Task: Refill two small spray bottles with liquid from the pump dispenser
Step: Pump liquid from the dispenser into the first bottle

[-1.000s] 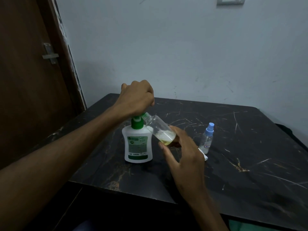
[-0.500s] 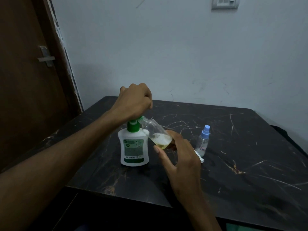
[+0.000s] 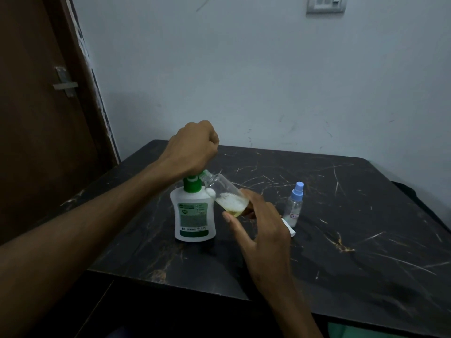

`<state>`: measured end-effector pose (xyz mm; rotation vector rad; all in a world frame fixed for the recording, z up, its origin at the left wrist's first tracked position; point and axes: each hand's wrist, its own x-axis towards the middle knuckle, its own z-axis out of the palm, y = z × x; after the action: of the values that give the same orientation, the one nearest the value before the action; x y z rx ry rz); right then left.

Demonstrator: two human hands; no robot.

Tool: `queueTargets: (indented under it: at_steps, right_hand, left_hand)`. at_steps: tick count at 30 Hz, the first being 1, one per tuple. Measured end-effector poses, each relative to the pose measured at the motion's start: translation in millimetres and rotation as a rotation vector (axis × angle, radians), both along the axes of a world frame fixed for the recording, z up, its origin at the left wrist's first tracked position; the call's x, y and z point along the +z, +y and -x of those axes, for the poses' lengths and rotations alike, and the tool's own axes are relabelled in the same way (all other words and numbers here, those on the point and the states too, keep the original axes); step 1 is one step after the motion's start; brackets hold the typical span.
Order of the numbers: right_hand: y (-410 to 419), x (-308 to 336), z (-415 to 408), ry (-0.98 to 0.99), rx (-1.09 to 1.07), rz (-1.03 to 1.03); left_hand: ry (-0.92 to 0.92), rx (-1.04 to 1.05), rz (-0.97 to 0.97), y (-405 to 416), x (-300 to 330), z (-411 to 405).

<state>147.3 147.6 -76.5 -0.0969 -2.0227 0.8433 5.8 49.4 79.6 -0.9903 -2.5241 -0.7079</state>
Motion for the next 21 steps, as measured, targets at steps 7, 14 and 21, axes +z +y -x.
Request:
queueTargets:
  at_steps: [7,14,21]
  right_hand:
    - [0.7,-0.1,0.0,-0.005,0.007,0.014]
    - [-0.3,1.3,-0.2,-0.003,0.005,0.017]
    - [-0.2,2.3,-1.9,0.024,0.005,0.005]
  left_hand:
    - [-0.005,0.007,-0.016,2.0,0.0,-3.0]
    - [0.033,-0.001,-0.030,0.8,4.7,0.5]
    - [0.044,0.003,-0.004,2.3,-0.1,0.7]
